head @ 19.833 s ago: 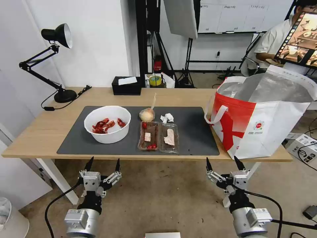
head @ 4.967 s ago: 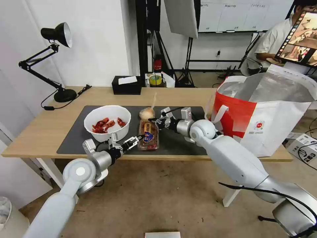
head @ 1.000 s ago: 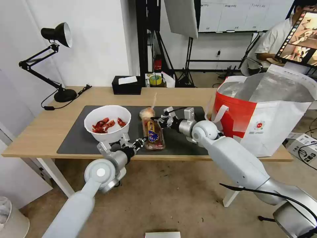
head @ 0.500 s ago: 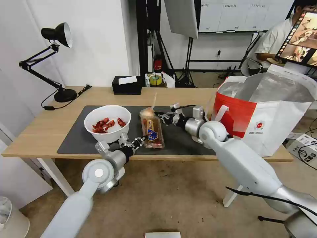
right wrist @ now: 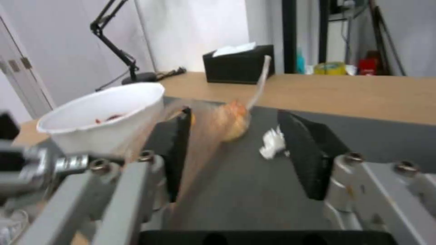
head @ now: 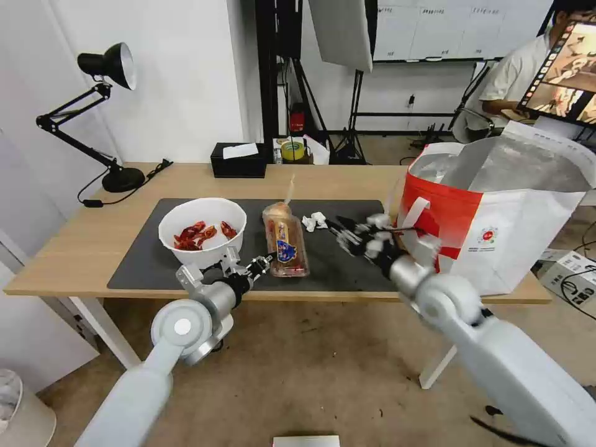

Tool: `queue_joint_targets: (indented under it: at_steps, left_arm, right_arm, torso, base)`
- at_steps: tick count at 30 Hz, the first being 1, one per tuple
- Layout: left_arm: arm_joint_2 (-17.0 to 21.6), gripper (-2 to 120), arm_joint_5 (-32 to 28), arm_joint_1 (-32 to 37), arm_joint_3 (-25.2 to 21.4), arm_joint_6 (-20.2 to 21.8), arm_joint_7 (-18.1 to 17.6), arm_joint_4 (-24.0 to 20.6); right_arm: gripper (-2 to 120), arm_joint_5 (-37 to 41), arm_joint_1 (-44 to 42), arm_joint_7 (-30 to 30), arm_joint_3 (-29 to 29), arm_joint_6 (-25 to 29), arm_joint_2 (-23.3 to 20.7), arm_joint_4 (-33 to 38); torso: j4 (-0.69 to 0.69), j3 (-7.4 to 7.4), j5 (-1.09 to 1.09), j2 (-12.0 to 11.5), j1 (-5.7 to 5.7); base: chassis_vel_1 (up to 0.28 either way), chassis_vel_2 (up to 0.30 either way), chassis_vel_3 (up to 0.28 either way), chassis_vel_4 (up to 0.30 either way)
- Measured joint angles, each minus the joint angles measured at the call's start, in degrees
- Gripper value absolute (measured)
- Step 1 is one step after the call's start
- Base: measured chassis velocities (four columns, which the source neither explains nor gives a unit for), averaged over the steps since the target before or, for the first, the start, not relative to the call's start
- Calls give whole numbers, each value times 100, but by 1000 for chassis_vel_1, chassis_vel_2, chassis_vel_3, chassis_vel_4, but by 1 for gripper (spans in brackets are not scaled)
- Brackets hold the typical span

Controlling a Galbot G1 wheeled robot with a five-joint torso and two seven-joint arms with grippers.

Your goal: Pick up the trash from the table and place it into the takeout bag.

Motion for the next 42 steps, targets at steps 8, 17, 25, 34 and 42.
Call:
queue_joint_targets:
  at_steps: [8,17,25,34,42]
  left_arm:
    - [42,0,5,184,-256,-89,-33,-313]
    - [46,0,-64,84,-210,-91,-29,-341]
    - [7,0,-145,-213,-49,-96,-25,-259]
    - [6,0,-343,-783,162,-115,-78,-129]
    - [-10,0,-568,-1627,520,-174,-221,55]
  right_arm:
    - [85,-454,-981,147,435,789,-120,498]
    - [100,-913,-2404,-2,1253,1637,343,651]
    - [100,-1266,-3325,-205,1714,2041,721,526]
    - [100,-1512,-3876,-307,1923,2359,970,538]
    - [100,-1606,-4179,-386,2041,2528,1071,569]
  torso:
    - [3,0,-1,0,0]
    - [2,0,-1,-1,0]
    - [1,0,0,-1,0]
    - [2,0,-1,-1,1]
    - [2,0,-1,-1,1]
  base:
    - [0,0,0,0]
    - [0,0,0,0]
    - [0,0,0,0]
    - [0,0,0,0]
    - [0,0,0,0]
